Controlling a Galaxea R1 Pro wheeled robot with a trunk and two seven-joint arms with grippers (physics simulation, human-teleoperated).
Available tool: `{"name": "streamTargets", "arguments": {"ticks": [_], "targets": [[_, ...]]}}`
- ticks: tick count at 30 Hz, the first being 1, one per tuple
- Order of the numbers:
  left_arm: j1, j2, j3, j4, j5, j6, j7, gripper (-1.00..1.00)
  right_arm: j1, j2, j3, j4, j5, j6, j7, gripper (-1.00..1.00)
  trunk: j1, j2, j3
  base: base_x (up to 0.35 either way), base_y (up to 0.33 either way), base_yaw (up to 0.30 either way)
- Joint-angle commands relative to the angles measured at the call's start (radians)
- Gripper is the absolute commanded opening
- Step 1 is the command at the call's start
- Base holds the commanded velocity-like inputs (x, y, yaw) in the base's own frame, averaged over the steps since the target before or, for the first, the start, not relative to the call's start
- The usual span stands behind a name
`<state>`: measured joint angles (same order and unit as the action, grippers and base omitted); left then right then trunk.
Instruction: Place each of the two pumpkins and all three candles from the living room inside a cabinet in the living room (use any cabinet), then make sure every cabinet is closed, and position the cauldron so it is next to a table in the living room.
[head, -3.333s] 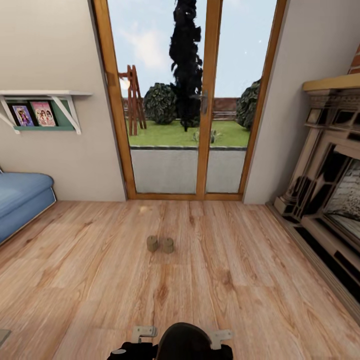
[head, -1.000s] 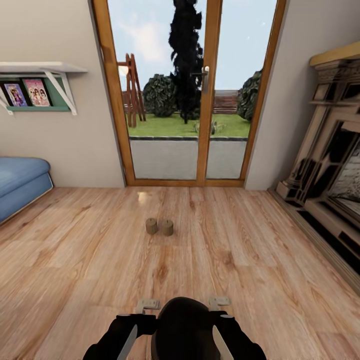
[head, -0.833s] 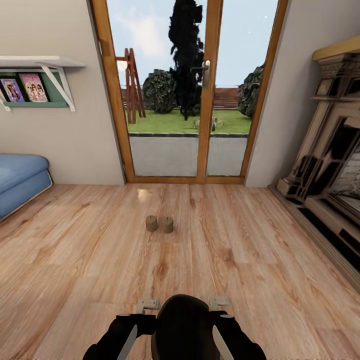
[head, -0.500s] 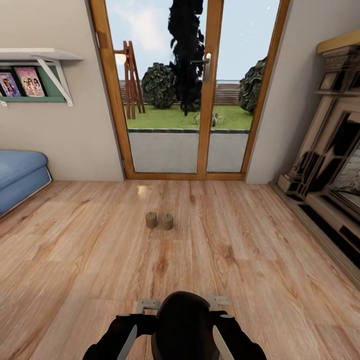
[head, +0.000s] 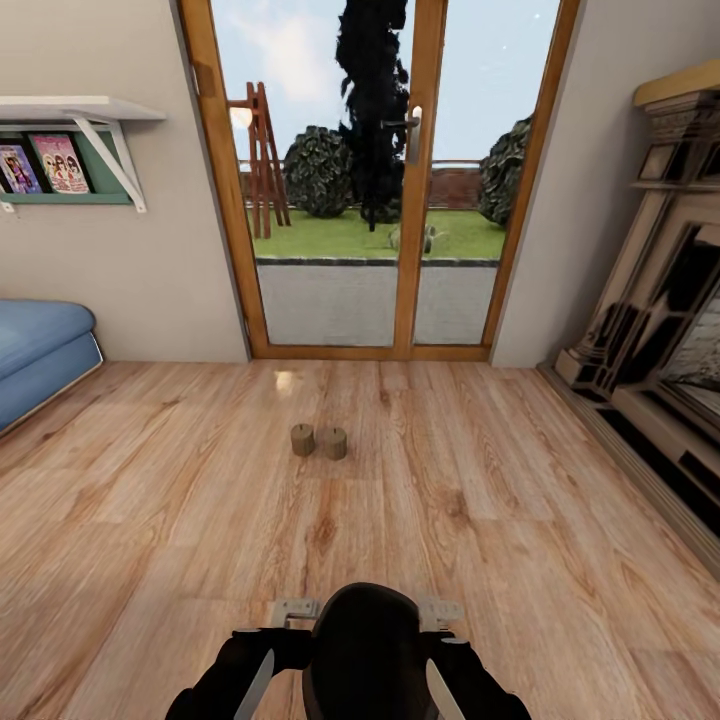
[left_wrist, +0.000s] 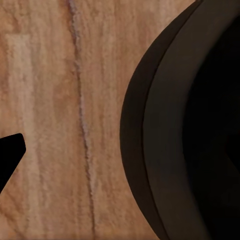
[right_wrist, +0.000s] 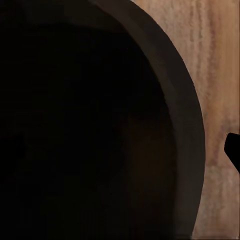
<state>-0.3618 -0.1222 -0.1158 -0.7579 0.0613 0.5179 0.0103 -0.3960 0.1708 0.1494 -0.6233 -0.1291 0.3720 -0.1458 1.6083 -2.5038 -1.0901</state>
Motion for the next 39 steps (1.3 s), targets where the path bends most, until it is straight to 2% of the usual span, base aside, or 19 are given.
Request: {"name": "streamTargets", "arguments": {"ticks": [1,3,6,8,15,30,33,39], "targets": [[0.0,0.001,-0.001,-0.001,0.006,0.005,0.001,1.0,0.0,-0.001,0.006,0.023,-0.011,-0.005,-0.01,1.0,0.0,0.0,-0.001,0.0,0.0,0.0],[0.0,0.0,-0.001,-0.001,0.006,0.005,0.001,1.0,-0.001,-0.001,0.006,0.073,-0.012,-0.031,-0.01,1.0,0.0,0.0,-0.001,0.0,0.0,0.0],[0.0,0.0,-0.001,-0.001,0.006,0.005,0.001,1.0,-0.001,-0.001,0.006,0.094,-0.012,-0.044,-0.011,1.0,0.0,0.0,-0.001,0.0,0.0,0.0],[0.0,0.0,-0.001,-0.001,0.006,0.005,0.001,1.0,-0.001,-0.001,0.006,0.099,-0.012,-0.047,-0.011,1.0,0.0,0.0,-0.001,0.0,0.0,0.0],[0.0,-0.001,-0.001,-0.001,0.006,0.005,0.001,1.0,-0.001,-0.001,0.004,0.102,-0.012,-0.051,-0.011,1.0,0.003,-0.002,-0.028,0.0,0.0,0.0],[0.0,0.001,-0.001,0.0,0.006,0.0,0.0,1.0,-0.001,-0.002,0.004,0.102,-0.014,-0.053,-0.011,1.0,0.003,-0.002,-0.028,0.0,0.0,0.0],[0.0,0.001,-0.002,0.003,0.006,-0.021,0.0,1.0,-0.001,-0.002,0.004,0.102,-0.014,-0.053,-0.011,1.0,0.003,-0.002,-0.028,0.0,0.0,0.0],[-0.001,-0.002,-0.004,0.067,-0.003,-0.084,0.005,1.0,-0.001,-0.002,0.004,0.102,-0.013,-0.053,-0.011,1.0,0.003,-0.002,-0.028,0.0,0.0,0.0]]}}
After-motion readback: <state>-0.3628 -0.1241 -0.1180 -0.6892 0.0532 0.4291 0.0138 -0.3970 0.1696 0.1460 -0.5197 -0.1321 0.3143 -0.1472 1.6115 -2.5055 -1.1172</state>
